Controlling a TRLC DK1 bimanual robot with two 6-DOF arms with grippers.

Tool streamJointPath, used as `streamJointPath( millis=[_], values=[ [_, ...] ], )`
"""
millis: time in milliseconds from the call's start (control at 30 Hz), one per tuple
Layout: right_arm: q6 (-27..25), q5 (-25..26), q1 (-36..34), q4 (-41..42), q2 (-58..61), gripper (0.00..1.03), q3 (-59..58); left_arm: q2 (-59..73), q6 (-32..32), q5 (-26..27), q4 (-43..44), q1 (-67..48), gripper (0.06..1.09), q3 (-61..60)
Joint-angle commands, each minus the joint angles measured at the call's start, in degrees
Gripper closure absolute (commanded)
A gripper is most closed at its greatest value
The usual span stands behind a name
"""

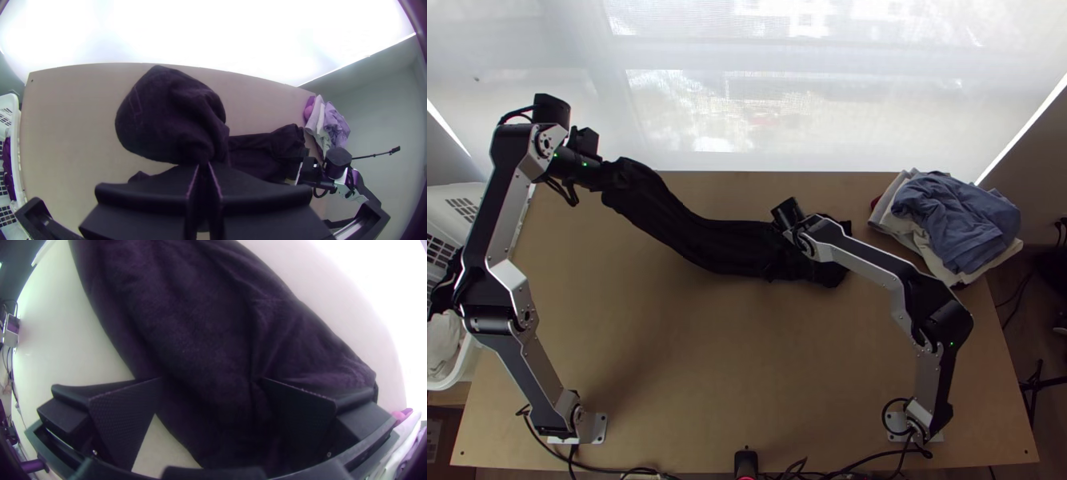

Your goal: Fold the t-shirt

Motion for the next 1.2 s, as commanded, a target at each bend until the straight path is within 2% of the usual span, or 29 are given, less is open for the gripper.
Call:
streamJointPath(
  millis=[0,267,567,900,1167],
  values=[
    [-0.03,0.05,-0.33,0.57,2.62,0.05,-0.60,-0.06,0.10,2.89,0.03,-3.07,1.05,3.08],
    [0.14,0.05,0.02,-0.30,0.07,0.05,-0.51,2.14,0.80,4.82,0.03,-9.48,1.05,3.96],
    [-0.21,0.05,-1.21,-6.46,-12.76,0.05,0.02,4.07,-1.31,8.25,5.13,-16.86,1.05,6.77],
    [-0.47,-0.04,-11.14,-17.88,-30.16,0.05,0.10,5.04,-5.62,8.34,19.98,-22.67,1.05,6.59],
    [0.58,0.05,-18.35,-19.99,-39.13,0.05,-4.12,9.70,-7.64,8.60,26.49,-29.35,1.05,6.59]
  ],
)
